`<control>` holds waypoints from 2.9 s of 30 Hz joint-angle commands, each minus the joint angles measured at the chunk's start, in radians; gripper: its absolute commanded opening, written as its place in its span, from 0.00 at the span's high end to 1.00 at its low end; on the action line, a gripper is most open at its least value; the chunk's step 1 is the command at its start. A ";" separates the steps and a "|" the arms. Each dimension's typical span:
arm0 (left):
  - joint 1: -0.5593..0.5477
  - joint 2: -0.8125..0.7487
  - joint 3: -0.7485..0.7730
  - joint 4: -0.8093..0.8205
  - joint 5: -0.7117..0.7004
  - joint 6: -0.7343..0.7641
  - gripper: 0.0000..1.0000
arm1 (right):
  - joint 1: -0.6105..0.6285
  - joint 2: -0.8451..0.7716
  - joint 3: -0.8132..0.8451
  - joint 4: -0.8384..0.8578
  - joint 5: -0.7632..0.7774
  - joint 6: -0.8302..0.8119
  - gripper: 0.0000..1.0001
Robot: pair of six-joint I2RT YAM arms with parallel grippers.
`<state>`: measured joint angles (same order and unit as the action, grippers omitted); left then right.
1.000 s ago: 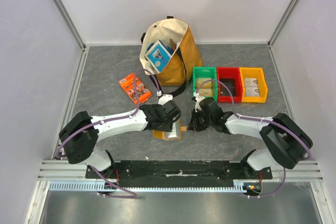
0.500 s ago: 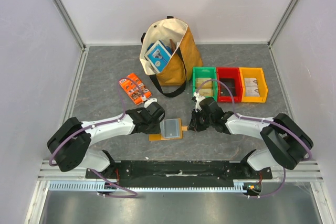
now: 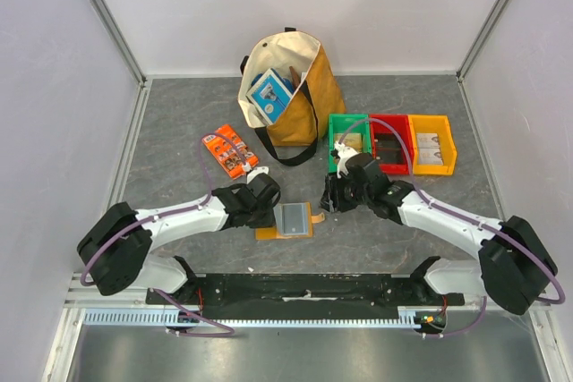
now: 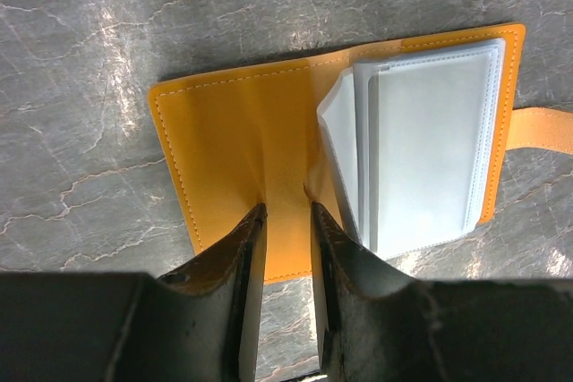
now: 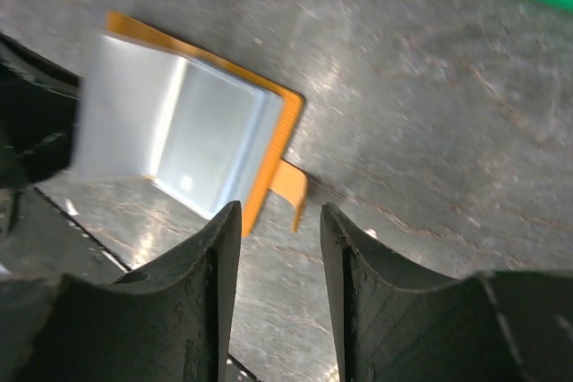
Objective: Take the credit cards out of the card holder
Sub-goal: Open the card holder at the center of the board.
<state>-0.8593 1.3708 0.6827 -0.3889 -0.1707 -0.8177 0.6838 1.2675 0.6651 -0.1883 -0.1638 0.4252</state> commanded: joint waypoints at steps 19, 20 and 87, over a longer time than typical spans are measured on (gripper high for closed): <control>0.008 -0.179 -0.048 -0.017 -0.067 -0.104 0.67 | 0.043 0.322 -0.050 0.480 -0.281 0.173 0.73; 0.009 -0.209 -0.042 -0.042 -0.085 -0.109 0.66 | 0.045 0.331 -0.053 0.480 -0.283 0.170 0.73; 0.048 -0.556 -0.064 -0.061 -0.040 -0.192 0.68 | 0.218 0.465 0.311 0.242 -0.231 0.037 0.35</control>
<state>-0.8146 0.8074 0.5770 -0.4828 -0.2256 -0.9817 0.8997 1.7981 0.9371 0.1013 -0.4267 0.5110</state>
